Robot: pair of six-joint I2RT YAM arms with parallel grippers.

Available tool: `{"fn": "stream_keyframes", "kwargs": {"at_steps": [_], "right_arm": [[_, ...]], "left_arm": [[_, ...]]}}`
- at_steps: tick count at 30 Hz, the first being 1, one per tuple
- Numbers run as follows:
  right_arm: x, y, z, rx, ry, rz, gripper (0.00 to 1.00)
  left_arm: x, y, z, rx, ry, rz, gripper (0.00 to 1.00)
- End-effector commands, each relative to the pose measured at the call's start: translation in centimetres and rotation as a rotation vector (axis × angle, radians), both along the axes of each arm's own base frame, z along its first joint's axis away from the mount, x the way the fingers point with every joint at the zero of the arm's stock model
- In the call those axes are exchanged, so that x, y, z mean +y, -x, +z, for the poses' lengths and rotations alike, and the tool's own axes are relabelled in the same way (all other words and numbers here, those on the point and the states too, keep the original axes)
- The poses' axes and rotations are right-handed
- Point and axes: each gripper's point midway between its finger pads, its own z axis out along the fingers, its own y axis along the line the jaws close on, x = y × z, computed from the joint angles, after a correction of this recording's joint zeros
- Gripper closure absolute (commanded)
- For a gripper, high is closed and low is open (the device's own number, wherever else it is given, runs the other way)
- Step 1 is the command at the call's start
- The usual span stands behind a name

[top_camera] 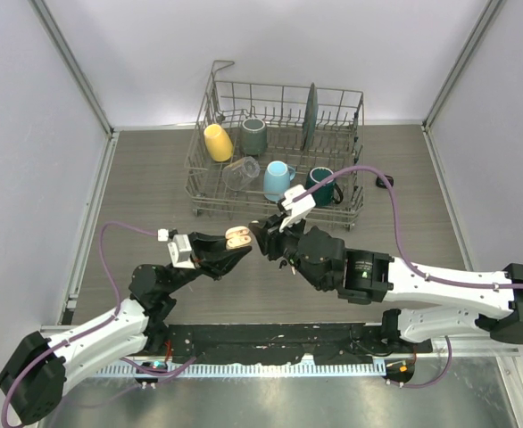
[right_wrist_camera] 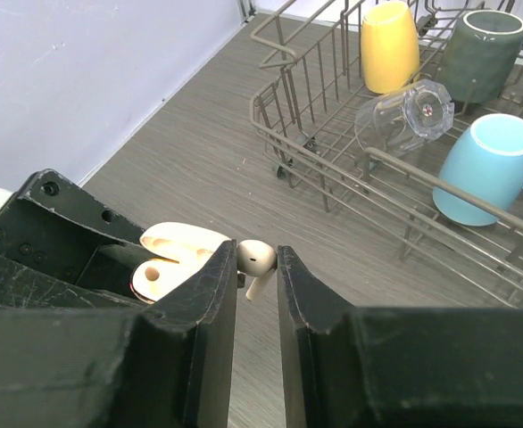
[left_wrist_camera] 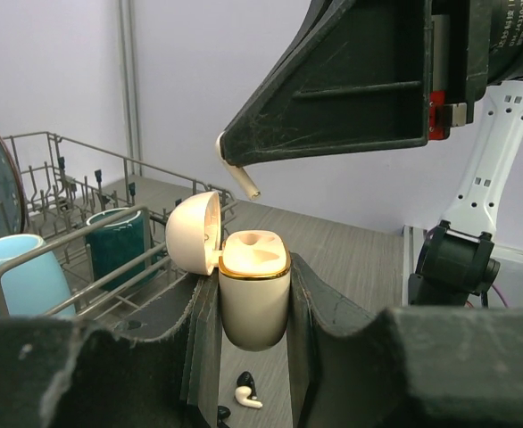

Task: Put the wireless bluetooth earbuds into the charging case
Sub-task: Place the earbud in the charging case.

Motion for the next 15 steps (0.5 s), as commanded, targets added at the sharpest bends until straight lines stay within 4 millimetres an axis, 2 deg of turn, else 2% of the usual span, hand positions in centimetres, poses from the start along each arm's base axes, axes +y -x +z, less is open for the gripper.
{"fn": "stream_keyframes", "kwargs": {"at_steps": [1,9,15], "right_arm": [[0.2,-0.1,4.4,-0.073,-0.115,-0.023,0.99],[0.9,0.7,4.5,-0.089,-0.125,0.013,0.99],[1.5,1.0,3.7,-0.081,-0.101,0.024,0.99]], "left_arm": [[0.1,0.5,2.7,-0.079,0.042,-0.009,1.0],[0.1,0.4,2.7,-0.079,0.044,-0.001,1.0],[0.3,0.2,3.0,-0.084,0.053,0.01,1.0]]}}
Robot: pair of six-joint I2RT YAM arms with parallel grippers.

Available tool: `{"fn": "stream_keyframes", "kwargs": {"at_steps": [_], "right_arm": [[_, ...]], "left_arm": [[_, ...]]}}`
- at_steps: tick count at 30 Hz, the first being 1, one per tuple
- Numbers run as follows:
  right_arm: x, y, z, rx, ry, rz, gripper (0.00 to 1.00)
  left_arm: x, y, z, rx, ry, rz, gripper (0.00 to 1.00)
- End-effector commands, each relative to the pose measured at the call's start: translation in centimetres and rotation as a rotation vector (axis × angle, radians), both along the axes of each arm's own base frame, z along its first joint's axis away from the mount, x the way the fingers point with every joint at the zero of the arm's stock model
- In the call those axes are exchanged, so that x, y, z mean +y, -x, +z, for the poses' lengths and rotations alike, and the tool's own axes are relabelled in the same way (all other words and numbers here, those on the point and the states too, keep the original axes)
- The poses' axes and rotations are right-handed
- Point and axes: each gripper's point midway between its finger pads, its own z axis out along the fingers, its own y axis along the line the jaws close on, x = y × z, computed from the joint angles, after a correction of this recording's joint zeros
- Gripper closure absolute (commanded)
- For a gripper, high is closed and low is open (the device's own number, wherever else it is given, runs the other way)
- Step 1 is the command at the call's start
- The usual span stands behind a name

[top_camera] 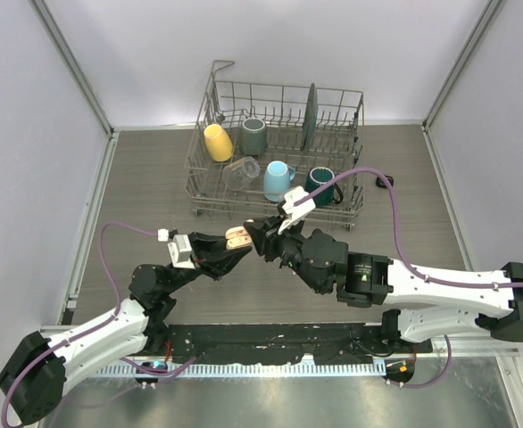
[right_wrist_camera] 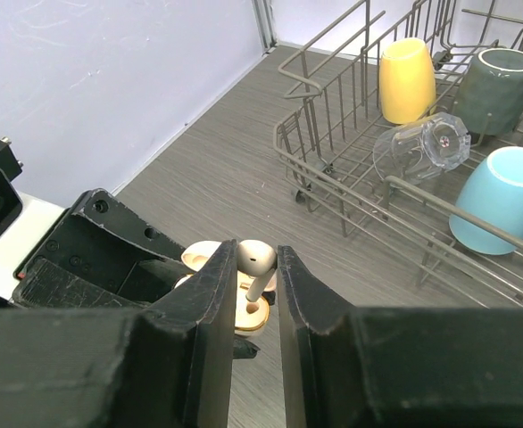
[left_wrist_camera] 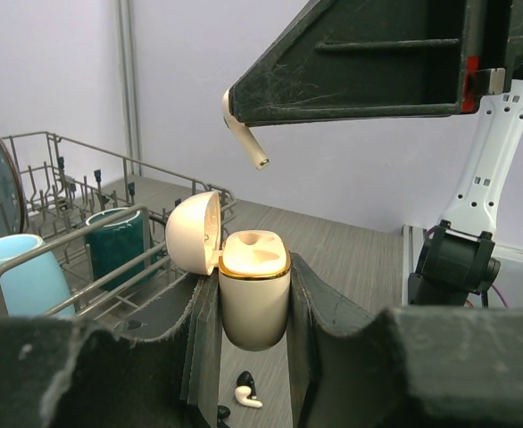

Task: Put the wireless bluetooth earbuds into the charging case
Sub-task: Place the earbud in the charging case.

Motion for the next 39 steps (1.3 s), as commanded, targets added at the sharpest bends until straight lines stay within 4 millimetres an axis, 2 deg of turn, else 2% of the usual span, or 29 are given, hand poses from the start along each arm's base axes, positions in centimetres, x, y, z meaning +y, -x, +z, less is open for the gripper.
{"fn": "stream_keyframes", "kwargs": {"at_steps": [1,10,39], "right_arm": [[0.5,0.1,1.5,-0.015,-0.047,-0.006,0.99],[0.4,0.1,0.1,-0.003,-0.004,-0.018,0.99],[1.3,0.0,-2.4,0.003,0.056,-0.019,0.99]], "left_arm": [[0.3,0.1,2.9,-0.079,0.053,0.017,1.0],[0.5,0.1,3.1,-0.084,0.062,0.023,1.0],[0.3,0.3,3.4,-0.085,0.063,0.007,1.0]]}}
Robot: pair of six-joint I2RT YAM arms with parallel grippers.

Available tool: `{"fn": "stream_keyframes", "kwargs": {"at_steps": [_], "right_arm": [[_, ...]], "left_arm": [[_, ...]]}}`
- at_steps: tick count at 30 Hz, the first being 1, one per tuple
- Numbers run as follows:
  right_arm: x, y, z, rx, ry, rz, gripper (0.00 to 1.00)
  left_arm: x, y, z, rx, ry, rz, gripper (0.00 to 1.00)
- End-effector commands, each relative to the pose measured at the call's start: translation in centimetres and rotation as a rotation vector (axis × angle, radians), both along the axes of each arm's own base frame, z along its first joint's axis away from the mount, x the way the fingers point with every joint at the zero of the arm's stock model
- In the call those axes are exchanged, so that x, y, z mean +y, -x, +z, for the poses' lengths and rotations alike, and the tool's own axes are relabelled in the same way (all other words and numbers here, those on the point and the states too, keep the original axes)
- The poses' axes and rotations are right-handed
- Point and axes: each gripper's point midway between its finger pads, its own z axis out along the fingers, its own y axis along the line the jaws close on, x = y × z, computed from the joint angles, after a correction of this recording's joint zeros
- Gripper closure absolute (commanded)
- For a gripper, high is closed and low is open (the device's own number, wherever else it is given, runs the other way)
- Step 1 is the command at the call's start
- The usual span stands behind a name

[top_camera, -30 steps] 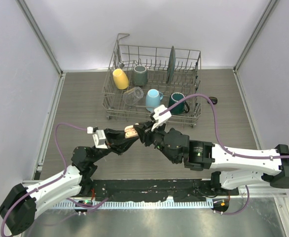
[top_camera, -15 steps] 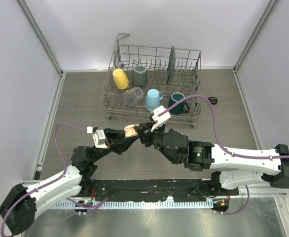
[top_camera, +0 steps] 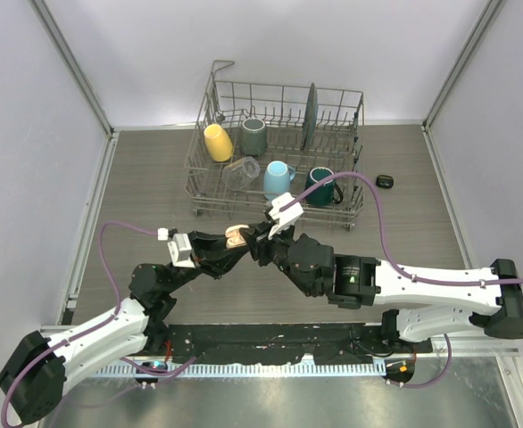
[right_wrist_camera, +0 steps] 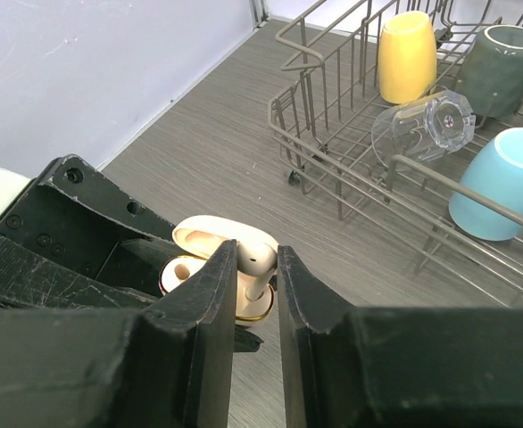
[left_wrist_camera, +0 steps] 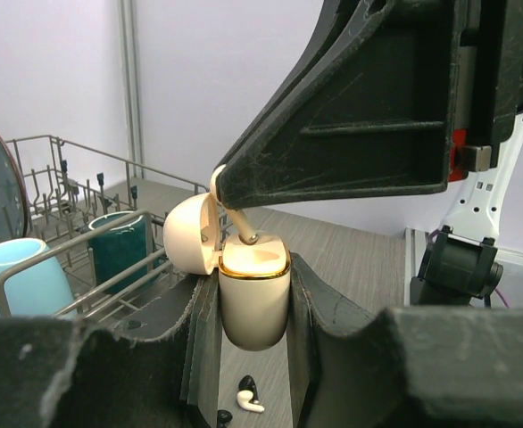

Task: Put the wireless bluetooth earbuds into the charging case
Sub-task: Place the earbud in the charging case.

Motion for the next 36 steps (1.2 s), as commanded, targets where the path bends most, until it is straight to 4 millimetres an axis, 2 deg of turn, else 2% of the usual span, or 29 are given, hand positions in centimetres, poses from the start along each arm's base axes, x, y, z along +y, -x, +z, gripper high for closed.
{"fn": "stream_keyframes", "kwargs": {"at_steps": [1,13,36], "right_arm": [[0.2,-0.1,-0.1,-0.008,-0.001,-0.017,0.99],[-0.5,0.3,-1.5,0.001,0.057,-0.004,0.99],[0.3,1.3,-2.1,-0.027,0.12,0.04,0.99]], "left_arm": [[0.3,0.3,3.0,-0.079,0.058,0.006,1.0],[0.8,-0.3,3.0,-0.07,0.07,0.051,1.0],[1.6,-1.5,2.9,-0.038,0.074,0.126,1.0]]}}
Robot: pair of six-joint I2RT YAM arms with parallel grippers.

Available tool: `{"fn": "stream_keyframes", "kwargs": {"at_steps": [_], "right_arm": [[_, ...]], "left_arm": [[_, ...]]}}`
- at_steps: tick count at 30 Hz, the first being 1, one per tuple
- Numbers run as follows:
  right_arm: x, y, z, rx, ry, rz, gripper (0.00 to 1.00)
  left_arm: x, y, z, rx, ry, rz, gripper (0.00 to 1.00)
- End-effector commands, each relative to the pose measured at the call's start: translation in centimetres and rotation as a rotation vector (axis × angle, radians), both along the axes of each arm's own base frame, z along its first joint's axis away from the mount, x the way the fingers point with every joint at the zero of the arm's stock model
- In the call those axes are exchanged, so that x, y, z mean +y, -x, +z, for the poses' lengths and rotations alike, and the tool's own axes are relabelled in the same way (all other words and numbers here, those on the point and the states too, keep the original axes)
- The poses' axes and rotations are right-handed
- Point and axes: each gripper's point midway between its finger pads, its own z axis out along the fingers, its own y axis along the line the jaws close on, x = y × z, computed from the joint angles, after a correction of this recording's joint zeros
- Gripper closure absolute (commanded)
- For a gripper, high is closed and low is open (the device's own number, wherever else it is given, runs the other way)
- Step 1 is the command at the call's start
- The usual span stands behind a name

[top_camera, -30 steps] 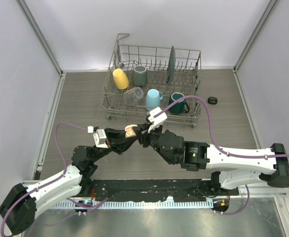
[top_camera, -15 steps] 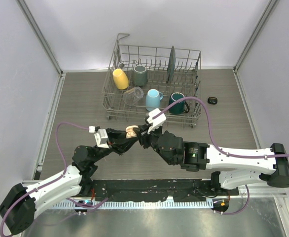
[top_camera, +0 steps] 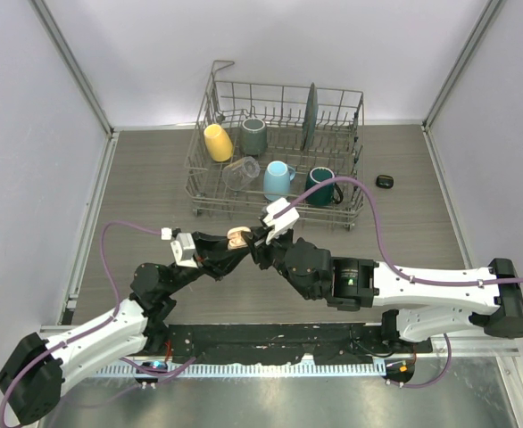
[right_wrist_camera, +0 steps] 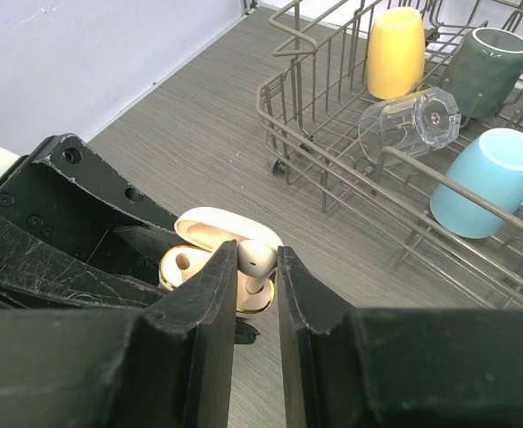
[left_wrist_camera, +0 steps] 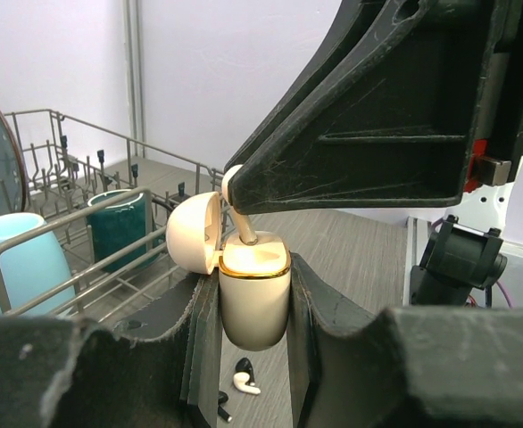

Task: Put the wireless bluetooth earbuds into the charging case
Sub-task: Place the earbud in the charging case.

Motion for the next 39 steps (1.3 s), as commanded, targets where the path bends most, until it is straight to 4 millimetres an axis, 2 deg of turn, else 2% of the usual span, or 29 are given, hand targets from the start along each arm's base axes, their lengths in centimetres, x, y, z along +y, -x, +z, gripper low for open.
{"fn": "stream_keyframes", "kwargs": {"at_steps": [1,15,21,22,23,25,26,33,39], "right_arm": [[0.4,0.9,-0.9,0.0,0.045,0.035,0.99],[0.7,1.3,-1.8,0.005,0.096,0.059,0.99],[2.0,1.7,-1.3,0.016,0.094,0.097,0.99],[2.3,2.0,-1.4,0.026,0.094,0.112,0.96],[2.4,2.2,-1.7,0.048,0.097,0.118,0.85],[2.9,2.6,-1.3,0.077,0.086,0.138,0.73],[2.9,2.8,-1.6,0.107,0.086,0.137,0.59],[2.4,3.6,0.6,0.142,-0.043,0.165,0.39],[-1.4,2.3,5.2,0.095,-0.205,0.055,0.3]], "left_arm": [[1.6,-1.1,3.9,-0.083,0.097,0.107,1.0],[1.4,-1.0,4.0,-0.085,0.093,0.099,1.0],[1.0,-0.2,4.0,-0.112,0.079,0.057,1.0],[1.0,-0.2,3.9,-0.114,0.078,0.057,1.0],[1.0,-0.2,3.9,-0.114,0.077,0.055,1.0],[1.1,-0.2,4.0,-0.12,0.08,0.058,1.0],[1.1,-0.2,3.9,-0.117,0.08,0.059,1.0],[1.2,-0.2,3.8,-0.116,0.083,0.061,1.0],[1.5,0.0,3.9,-0.116,0.092,0.067,1.0]]}}
